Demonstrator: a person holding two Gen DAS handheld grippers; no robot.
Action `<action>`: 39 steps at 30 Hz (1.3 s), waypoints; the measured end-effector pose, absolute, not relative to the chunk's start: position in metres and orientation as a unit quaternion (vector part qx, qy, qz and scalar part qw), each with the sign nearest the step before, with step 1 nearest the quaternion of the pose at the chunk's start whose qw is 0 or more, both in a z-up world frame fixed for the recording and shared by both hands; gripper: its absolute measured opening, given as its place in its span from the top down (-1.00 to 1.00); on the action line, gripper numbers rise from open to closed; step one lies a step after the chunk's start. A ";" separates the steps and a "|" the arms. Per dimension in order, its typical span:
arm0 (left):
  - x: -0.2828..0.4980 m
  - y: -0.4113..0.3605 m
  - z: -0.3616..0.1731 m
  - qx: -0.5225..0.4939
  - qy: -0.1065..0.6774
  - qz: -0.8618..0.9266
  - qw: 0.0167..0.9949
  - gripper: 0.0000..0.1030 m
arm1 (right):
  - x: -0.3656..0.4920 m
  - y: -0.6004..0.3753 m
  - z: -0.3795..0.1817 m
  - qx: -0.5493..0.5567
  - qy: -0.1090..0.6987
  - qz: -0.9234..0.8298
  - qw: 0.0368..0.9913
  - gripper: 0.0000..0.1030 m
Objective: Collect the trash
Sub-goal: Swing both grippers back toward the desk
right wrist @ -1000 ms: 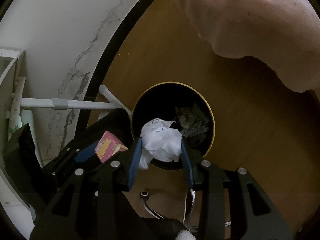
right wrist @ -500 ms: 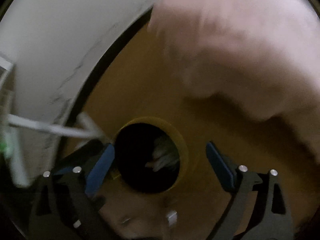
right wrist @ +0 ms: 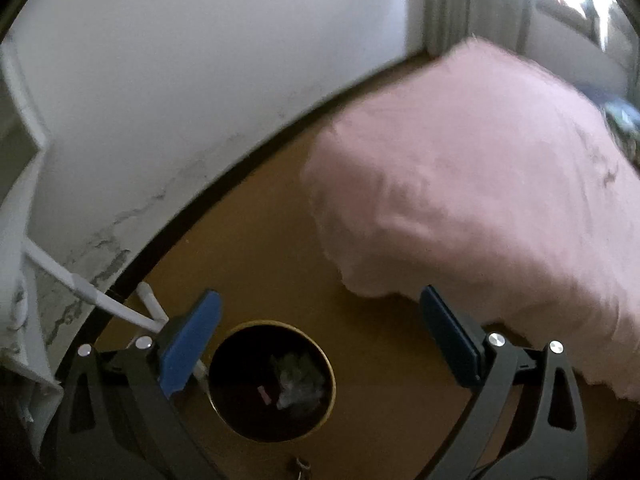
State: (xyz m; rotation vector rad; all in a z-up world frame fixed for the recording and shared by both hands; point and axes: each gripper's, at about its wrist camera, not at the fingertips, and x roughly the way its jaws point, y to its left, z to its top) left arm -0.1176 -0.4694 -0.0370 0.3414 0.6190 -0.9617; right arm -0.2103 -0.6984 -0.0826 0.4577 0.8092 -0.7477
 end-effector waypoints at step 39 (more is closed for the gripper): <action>0.159 -0.001 -0.054 -0.021 0.414 -0.032 0.910 0.31 | 0.156 -0.332 0.010 -0.023 0.406 0.070 0.911 -0.86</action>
